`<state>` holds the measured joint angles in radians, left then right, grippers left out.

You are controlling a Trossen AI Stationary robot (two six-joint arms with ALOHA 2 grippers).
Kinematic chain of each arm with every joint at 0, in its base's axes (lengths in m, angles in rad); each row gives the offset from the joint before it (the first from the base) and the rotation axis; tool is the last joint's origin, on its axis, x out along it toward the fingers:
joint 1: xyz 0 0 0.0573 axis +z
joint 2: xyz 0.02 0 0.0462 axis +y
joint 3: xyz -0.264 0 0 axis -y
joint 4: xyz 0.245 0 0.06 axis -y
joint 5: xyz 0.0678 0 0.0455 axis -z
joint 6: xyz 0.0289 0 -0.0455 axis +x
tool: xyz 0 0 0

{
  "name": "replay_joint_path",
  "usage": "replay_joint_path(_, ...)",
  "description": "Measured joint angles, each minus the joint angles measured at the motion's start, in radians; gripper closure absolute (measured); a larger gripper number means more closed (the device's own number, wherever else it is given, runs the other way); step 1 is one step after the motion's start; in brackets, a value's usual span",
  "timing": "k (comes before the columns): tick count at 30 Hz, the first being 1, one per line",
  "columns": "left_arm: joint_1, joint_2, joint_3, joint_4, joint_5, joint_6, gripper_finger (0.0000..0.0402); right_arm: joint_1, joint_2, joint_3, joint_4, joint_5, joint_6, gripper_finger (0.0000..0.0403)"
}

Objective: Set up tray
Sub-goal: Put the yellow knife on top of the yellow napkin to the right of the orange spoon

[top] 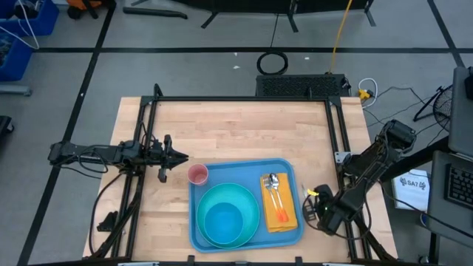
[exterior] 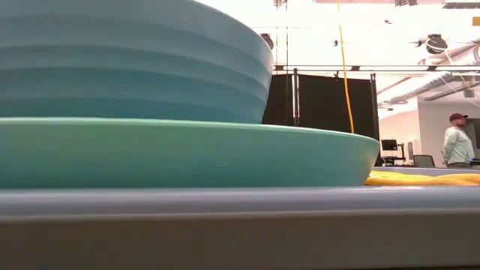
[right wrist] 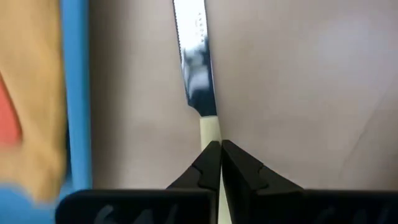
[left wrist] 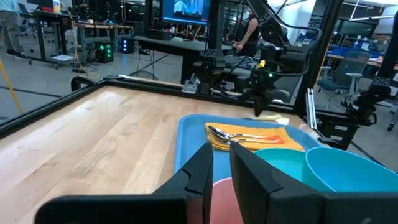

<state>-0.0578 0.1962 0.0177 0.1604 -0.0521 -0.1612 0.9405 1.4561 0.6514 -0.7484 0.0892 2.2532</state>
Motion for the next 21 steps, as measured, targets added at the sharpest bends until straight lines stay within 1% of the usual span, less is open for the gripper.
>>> replay_joint_path(3, 0.0, 0.0, 0.0, 0.0, 0.0, 0.0, 0.0344, -0.012, 0.001, -0.002, -0.074, 0.079, -0.018, 0.0397)
replay_joint_path(5, 0.0, 0.0, 0.0, 0.0, 0.0, 0.0, 0.0344, -0.019, 0.002, -0.003, -0.105, 0.108, -0.026, 0.0397)
replay_joint_path(9, 0.0, 0.0, 0.0, 0.0, 0.0, 0.0, 0.0344, -0.026, -0.01, -0.003, -0.108, 0.116, -0.064, 0.0397)
replay_joint_path(12, 0.0, 0.0, 0.0, 0.0, 0.0, 0.0, 0.0344, -0.025, -0.043, -0.003, -0.086, 0.114, -0.098, 0.0391)
replay_joint_path(16, 0.0, 0.0, 0.0, 0.0, 0.0, 0.0, 0.0344, -0.03, -0.103, -0.003, -0.085, 0.115, -0.112, 0.0365)
replay_joint_path(21, 0.0, 0.0, 0.0, 0.0, 0.0, 0.0, 0.0344, -0.038, -0.15, -0.006, -0.119, 0.112, -0.12, 0.0315)
